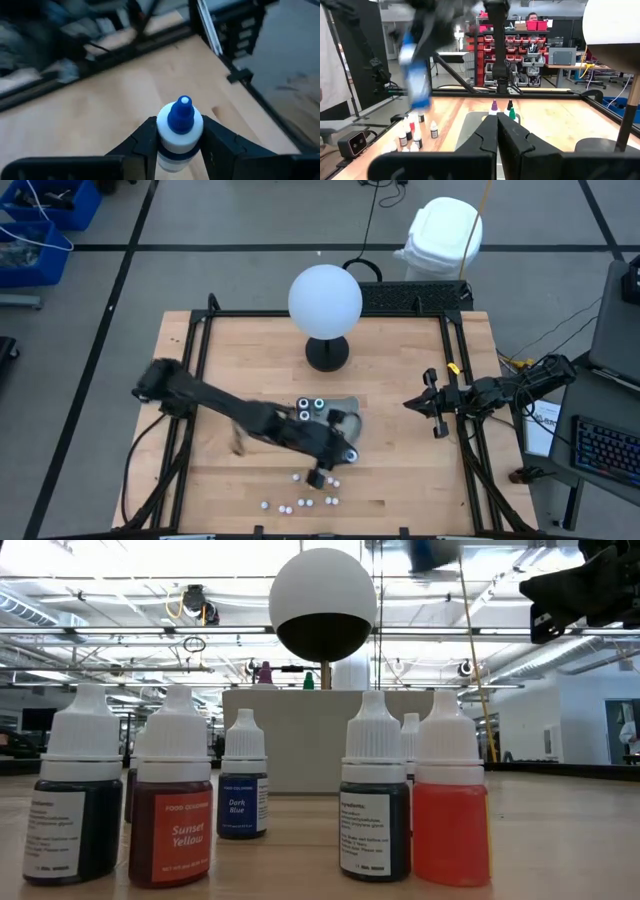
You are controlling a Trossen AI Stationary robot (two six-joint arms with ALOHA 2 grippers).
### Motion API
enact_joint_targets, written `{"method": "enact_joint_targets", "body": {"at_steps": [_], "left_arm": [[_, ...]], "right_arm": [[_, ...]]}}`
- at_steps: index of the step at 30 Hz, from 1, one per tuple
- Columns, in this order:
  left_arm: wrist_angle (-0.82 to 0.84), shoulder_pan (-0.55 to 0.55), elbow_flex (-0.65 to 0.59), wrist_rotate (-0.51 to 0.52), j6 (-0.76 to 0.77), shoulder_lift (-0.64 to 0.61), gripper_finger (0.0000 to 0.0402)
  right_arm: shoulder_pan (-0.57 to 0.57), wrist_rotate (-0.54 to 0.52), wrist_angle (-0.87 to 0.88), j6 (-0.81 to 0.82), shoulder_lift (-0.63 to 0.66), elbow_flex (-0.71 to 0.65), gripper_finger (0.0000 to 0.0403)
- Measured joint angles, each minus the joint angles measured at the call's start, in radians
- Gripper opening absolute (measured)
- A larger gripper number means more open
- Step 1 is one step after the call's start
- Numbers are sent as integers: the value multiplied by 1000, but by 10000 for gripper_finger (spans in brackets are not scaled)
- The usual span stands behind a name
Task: Pick & Place food coloring
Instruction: Put the large blue food coloring bottle into the gray bin
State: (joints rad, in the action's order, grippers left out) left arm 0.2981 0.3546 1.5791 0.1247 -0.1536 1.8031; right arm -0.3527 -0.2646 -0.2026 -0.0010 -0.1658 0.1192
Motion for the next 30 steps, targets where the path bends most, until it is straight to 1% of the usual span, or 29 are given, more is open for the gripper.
{"method": "enact_joint_targets", "body": {"at_steps": [5,8,11,14,16,18,21,24,27,30], "left_arm": [[236,9,1,136,53,-222,121],[360,20,1,170,105,-333,121],[389,54,-45,213,135,-436,121],[375,86,-134,253,147,-540,121],[317,103,-223,300,171,-614,121],[217,119,-338,341,193,-684,121],[31,133,-537,346,194,-764,121],[-160,130,-703,344,218,-800,121],[-315,128,-802,348,237,-801,121],[-411,125,-840,344,261,-763,121]], "right_arm": [[0,0,19,0,0,0,0],[0,0,29,-1,0,0,0],[0,0,29,-2,0,0,0],[0,0,29,-3,0,0,0],[0,0,29,-2,0,0,0],[0,0,29,0,0,0,0],[0,0,28,1,0,0,0],[0,0,29,20,0,0,0],[0,0,29,37,0,0,0],[0,0,28,42,0,0,0]]}}
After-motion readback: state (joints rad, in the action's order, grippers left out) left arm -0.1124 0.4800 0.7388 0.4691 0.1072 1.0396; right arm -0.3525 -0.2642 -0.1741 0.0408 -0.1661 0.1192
